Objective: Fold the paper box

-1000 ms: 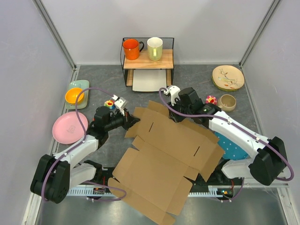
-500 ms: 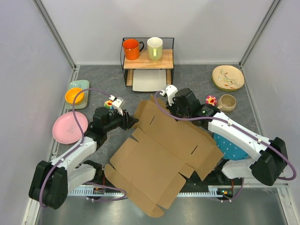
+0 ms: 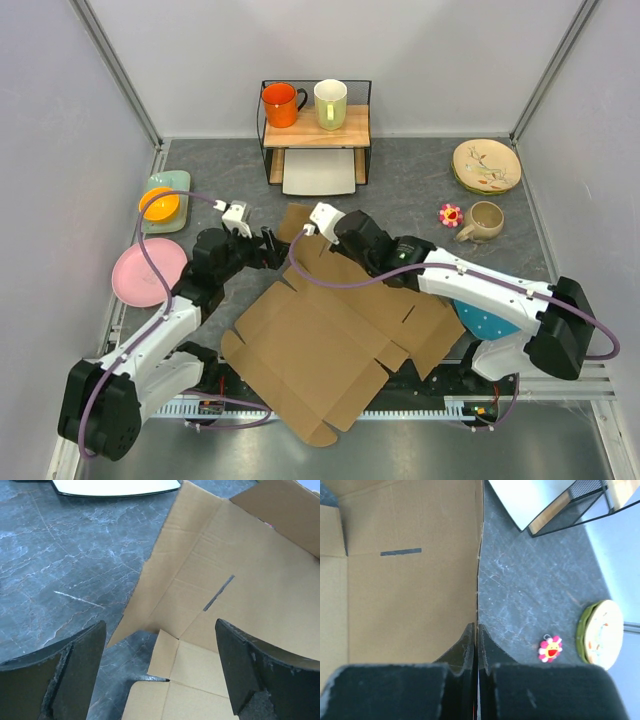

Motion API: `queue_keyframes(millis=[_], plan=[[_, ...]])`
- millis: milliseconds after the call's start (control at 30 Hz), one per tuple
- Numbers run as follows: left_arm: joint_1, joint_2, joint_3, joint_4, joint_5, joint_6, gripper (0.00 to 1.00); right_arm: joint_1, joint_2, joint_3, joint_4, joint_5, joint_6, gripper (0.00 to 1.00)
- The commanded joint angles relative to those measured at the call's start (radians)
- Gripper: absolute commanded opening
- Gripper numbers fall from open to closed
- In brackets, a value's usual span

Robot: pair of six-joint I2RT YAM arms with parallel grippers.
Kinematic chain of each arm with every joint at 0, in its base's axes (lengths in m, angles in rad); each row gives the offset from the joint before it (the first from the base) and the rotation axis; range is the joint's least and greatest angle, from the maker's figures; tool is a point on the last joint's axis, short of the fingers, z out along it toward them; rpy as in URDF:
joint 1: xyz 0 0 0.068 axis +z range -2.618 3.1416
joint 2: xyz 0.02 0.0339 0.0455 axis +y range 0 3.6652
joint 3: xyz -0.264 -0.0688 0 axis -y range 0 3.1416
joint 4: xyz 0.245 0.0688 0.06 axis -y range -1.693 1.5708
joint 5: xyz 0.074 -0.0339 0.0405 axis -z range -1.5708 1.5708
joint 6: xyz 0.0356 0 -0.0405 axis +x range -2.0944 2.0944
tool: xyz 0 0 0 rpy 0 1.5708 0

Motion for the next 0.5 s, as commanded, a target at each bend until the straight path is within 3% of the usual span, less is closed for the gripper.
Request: queue_keyframes(millis=[0,267,367,467], plan=[[-0.005,0.0,0.078,-0.065,-0.103,-0.062,0.97,0.046,-0.017,0.018,0.034,0.144,-0.092,0.04],[0.001,0.042,0.195,-0.194,-0.031,-0.099,1.0,0.047,-0.078,0.007,-0.004,0.094,-0.074,0.02],[0.003,0.022,0.215,-0.157,0.032,-0.105,1.0,0.047,-0.095,0.018,-0.044,0.04,-0.028,0.02],[0.003,-0.006,0.206,-0.023,0.098,-0.089,1.0,0.046,-0.097,0.032,-0.099,-0.053,0.037,0.01]])
